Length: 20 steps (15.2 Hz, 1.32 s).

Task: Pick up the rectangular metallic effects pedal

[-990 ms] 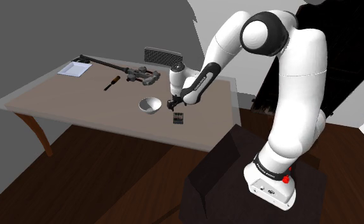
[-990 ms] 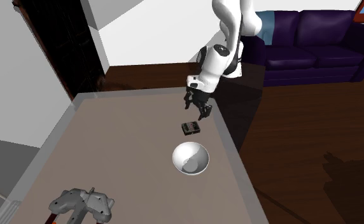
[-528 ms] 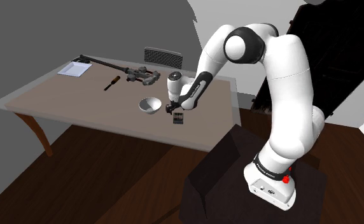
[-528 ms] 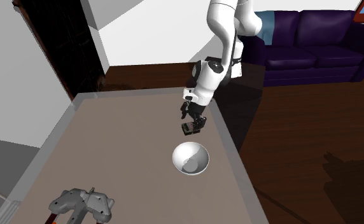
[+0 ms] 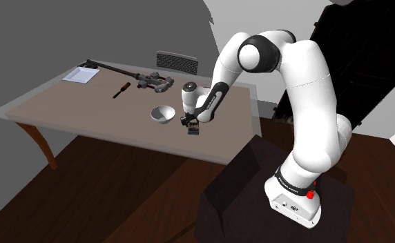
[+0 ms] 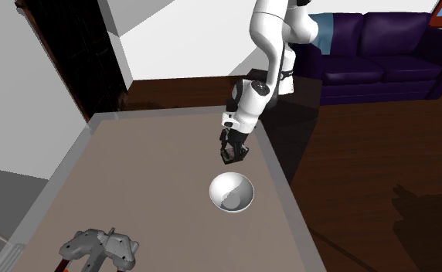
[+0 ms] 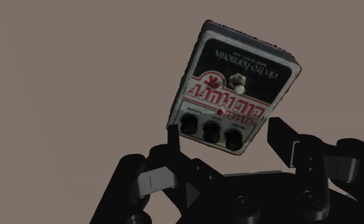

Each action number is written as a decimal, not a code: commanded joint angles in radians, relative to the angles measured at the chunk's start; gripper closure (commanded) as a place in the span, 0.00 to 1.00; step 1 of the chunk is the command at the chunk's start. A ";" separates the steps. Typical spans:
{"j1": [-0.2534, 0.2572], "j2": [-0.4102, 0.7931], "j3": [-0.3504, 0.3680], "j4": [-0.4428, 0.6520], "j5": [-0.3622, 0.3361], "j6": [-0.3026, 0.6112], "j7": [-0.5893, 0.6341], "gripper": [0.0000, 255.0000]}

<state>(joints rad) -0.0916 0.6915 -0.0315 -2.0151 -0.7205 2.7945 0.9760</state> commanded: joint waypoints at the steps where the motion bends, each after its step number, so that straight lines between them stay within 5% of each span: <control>1: 0.000 0.001 0.000 -0.001 -0.001 0.001 0.000 1.00; 20: -0.050 -0.162 0.068 -0.061 0.073 -0.103 -0.093 1.00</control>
<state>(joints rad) -0.1349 0.5429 0.0301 -2.0734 -0.6560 2.7018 0.8949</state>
